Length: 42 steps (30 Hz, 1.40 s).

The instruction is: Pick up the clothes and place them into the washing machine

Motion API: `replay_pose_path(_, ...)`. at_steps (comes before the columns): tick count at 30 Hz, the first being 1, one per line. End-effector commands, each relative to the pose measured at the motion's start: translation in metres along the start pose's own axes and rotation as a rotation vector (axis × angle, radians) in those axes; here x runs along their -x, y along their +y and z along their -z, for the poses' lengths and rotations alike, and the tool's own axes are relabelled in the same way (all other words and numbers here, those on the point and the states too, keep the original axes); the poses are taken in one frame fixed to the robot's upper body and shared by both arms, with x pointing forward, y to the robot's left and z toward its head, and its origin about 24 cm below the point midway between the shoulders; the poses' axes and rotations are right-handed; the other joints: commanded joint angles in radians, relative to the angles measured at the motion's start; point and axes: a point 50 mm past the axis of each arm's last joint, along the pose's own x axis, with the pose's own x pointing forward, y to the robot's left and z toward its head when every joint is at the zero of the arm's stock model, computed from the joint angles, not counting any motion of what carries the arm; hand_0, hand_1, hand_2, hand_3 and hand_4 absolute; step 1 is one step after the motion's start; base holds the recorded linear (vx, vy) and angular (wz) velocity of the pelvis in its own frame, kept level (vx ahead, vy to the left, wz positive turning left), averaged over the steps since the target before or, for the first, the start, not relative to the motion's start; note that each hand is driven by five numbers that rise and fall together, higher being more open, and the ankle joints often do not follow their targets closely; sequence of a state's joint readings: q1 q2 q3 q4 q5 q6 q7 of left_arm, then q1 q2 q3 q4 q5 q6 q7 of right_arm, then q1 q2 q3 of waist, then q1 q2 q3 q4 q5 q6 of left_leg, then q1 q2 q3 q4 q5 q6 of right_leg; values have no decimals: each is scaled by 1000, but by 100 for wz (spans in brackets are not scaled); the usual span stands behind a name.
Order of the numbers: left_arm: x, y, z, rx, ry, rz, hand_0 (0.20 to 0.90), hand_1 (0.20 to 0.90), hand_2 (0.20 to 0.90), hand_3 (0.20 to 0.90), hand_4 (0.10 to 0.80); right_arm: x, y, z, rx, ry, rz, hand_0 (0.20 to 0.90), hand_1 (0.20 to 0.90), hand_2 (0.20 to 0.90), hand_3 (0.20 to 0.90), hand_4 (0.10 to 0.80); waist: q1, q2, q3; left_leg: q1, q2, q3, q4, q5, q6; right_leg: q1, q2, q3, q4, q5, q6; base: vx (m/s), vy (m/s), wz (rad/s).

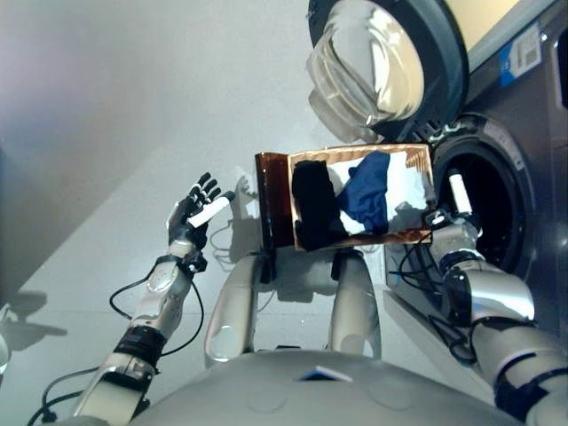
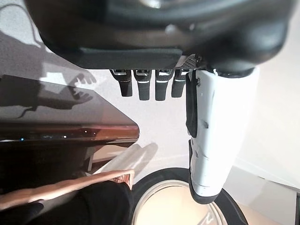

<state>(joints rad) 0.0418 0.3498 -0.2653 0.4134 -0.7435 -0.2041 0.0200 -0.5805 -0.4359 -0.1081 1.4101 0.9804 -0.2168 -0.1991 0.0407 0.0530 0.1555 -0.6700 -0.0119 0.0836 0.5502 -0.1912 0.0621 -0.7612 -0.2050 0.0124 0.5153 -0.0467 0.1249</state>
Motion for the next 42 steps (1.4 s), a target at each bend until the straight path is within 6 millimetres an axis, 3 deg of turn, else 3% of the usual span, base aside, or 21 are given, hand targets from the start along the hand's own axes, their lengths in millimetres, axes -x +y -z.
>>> replay_pose_path(1, -1, 11, -36, -25, -195, -22, 900, 900, 900, 900, 800, -2, 4, -25, 132, -135, -37, 900, 900, 900, 900, 800, 4, -11, 0, 48, 4, -30, -127, 62, -59, 108, 3, -29, -88, -1, -28, 58, -26, 0)
replay_pose_path(3, -1, 14, -32, -25, -186, -38, 900, 900, 900, 900, 800, 2, 12, -11, 360, -142, -114, 900, 900, 900, 900, 800, -1, -18, 0, 94, 4, -37, -182, 88, -65, 154, 7, -34, -140, 22, -23, 64, -25, -4)
replay_pose_path(6, 0, 19, -23, -24, -154, -72, 900, 900, 900, 900, 800, 6, 20, -2, 578, -178, -186, 900, 900, 900, 900, 800, -7, -28, 0, 156, 7, -39, -246, 113, -70, 211, 9, -43, -195, 44, -16, 66, -22, -1)
replay_pose_path(7, 0, 19, -23, -24, -154, -72, 900, 900, 900, 900, 800, 6, 20, -2, 578, -178, -186, 900, 900, 900, 900, 800, -8, -28, 2, 158, 7, -39, -248, 113, -70, 213, 9, -44, -196, 45, -16, 94, -25, -5)
replay_pose_path(8, -1, 22, -13, -35, -117, -98, 900, 900, 900, 900, 800, 10, 25, 8, 775, -203, -246, 900, 900, 900, 900, 800, -10, -35, 0, 200, 10, -41, -293, 132, -76, 256, 11, -51, -237, 60, -11, 98, -31, -6)
replay_pose_path(10, -3, 23, -6, -49, -86, -110, 900, 900, 900, 900, 800, 13, 25, 21, 925, -190, -280, 900, 900, 900, 900, 800, -11, -42, -2, 245, 14, -47, -330, 148, -84, 307, 12, -58, -275, 71, -8, 128, -37, -2)
replay_pose_path(12, -3, 22, -5, -49, -85, -112, 900, 900, 900, 900, 800, 14, 23, 26, 944, -180, -289, 900, 900, 900, 900, 800, -10, -44, -5, 265, 13, -52, -347, 157, -86, 326, 12, -64, -291, 76, -7, 76, -16, 1)
replay_pose_path(15, -5, 17, -2, -51, -75, -100, 900, 900, 900, 900, 800, 20, 23, 51, 1024, -110, -321, 900, 900, 900, 900, 800, -1, -47, -1, 316, 17, -62, -366, 161, -90, 379, 12, -79, -303, 71, -6, 90, -20, 4)
replay_pose_path(24, -7, 12, 1, -62, -57, -101, 900, 900, 900, 900, 800, 35, 23, 97, 1247, -36, -350, 900, 900, 900, 900, 800, 15, -39, 5, 354, 18, -71, -368, 154, -89, 420, 8, -98, -299, 58, -3, 35, 5, 8)
replay_pose_path(31, -8, 11, -7, -71, -78, -96, 900, 900, 900, 900, 800, 38, 24, 103, 1310, -21, -345, 900, 900, 900, 900, 800, 23, -34, 4, 313, 10, -77, -339, 147, -85, 390, 2, -102, -277, 53, -4, -22, 9, 5)
replay_pose_path(37, -13, 8, -21, -68, -123, -83, 900, 900, 900, 900, 800, 34, 34, 92, 1383, -68, -342, 900, 900, 900, 900, 800, 24, -30, 40, 185, 3, -74, -181, 100, -79, 275, 0, -86, -141, 11, -16, -99, 7, 7)
replay_pose_path(42, -12, 7, -22, -70, -125, -81, 900, 900, 900, 900, 800, 33, 44, 83, 1386, -114, -341, 900, 900, 900, 900, 800, 23, -25, 50, 114, 18, -73, -86, 66, -80, 210, 2, -84, -53, -27, -27, -38, -1, 2)
